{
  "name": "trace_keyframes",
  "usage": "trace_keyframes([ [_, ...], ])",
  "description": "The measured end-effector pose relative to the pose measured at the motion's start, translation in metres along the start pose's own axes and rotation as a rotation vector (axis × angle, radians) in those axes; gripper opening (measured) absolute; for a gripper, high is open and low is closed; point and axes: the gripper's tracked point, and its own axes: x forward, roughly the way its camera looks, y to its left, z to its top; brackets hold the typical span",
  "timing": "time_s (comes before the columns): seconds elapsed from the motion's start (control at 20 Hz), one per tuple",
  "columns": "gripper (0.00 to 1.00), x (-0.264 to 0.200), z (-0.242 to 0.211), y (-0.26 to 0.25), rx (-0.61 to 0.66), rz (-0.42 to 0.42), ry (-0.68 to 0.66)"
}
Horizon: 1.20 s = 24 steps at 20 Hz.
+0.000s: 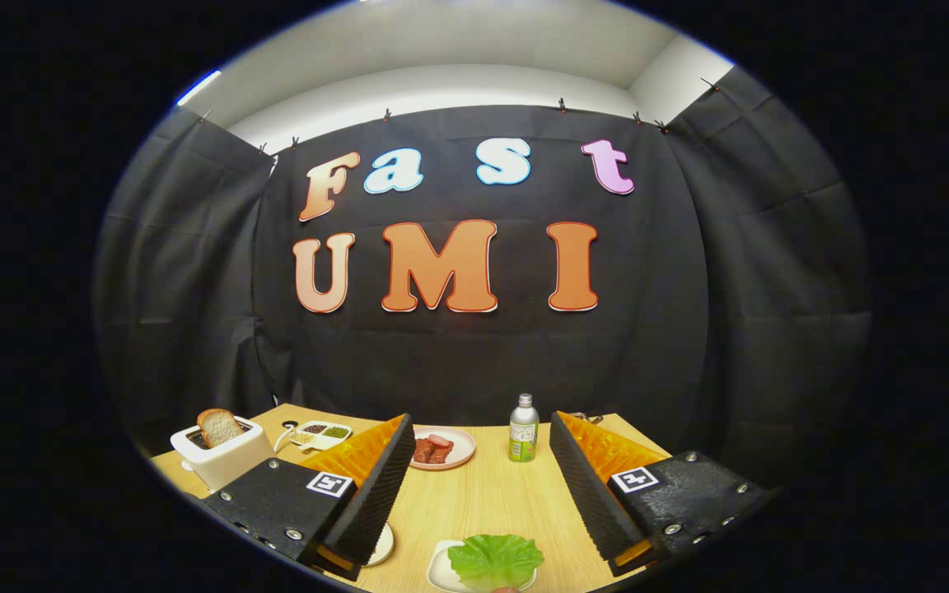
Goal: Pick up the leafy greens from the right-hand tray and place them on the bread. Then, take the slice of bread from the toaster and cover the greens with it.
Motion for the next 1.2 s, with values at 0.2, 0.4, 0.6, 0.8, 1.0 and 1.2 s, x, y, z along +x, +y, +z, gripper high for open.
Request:
trace_keyframes([
  [0.2,0.98,0.001,-0.006,0.000,0.016,0.019,0.017],
  [0.4,0.98,0.009,-0.038,0.000,0.030,0.037,0.092],
  [0.6,0.98,0.016,-0.079,-0.007,-0.014,0.029,0.186],
  [0.8,0.98,0.021,-0.127,-0.015,0.005,0.027,0.273],
  [1.0,0.99,0.022,-0.189,-0.021,0.021,0.021,0.431],
  [1.2,0.99,0.023,-0.215,-0.022,-0.010,0.032,0.520],
])
